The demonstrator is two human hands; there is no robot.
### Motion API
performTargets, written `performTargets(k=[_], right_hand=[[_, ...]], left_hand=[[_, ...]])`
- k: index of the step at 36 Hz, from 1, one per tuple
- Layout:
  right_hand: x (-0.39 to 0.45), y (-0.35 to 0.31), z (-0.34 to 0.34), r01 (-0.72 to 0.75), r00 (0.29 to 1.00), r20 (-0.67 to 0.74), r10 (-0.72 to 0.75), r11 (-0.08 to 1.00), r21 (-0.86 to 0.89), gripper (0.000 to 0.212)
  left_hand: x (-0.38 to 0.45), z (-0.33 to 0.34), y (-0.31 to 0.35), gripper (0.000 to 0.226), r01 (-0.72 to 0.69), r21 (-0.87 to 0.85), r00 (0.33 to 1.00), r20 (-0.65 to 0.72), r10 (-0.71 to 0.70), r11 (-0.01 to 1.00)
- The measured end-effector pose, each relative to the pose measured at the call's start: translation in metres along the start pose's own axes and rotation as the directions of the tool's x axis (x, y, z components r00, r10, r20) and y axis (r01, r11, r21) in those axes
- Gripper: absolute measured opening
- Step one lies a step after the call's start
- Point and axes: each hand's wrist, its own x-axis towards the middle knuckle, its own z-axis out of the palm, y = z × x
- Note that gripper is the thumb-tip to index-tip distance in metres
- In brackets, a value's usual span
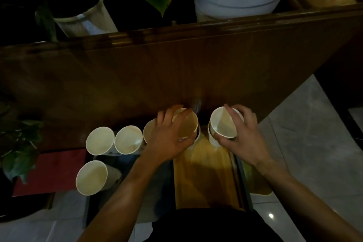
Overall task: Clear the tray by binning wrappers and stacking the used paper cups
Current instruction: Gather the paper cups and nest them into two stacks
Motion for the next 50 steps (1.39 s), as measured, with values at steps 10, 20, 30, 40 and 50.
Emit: performTargets(k=[10,20,30,40,50], right_hand=[[0.0,0.01,0.015,0.029,1.0,0.006,-0.029,0.998,-0.048,0.091],[-0.004,0.017,0.023,0.013,0.999,0.031,-0.013,1.0,-0.021,0.091],[-0.007,0.024,0.032,0.003,0.999,0.045,-0.002,1.0,-0.021,0.091],[-0.006,0.024,0.033,0.012,0.998,0.067,-0.009,0.999,-0.049,0.09],[-0.011,0.014,0.022,-0.029,0.996,0.084,0.031,0.999,-0.032,0.1]], left_hand=[[0.001,0.019,-0.004,0.071,-0.006,0.037,0.999,0.033,0.004,0.999],[-0.001,0.033,-0.008,0.071,-0.033,0.035,0.999,0.038,0.032,0.999],[-0.005,0.038,-0.011,0.071,-0.037,-0.015,0.998,0.055,0.037,0.999],[-0.007,0.042,-0.014,0.073,-0.031,-0.029,0.999,0.038,0.032,0.999],[-0.013,0.036,-0.015,0.084,-0.055,-0.023,0.998,0.026,0.056,0.998]])
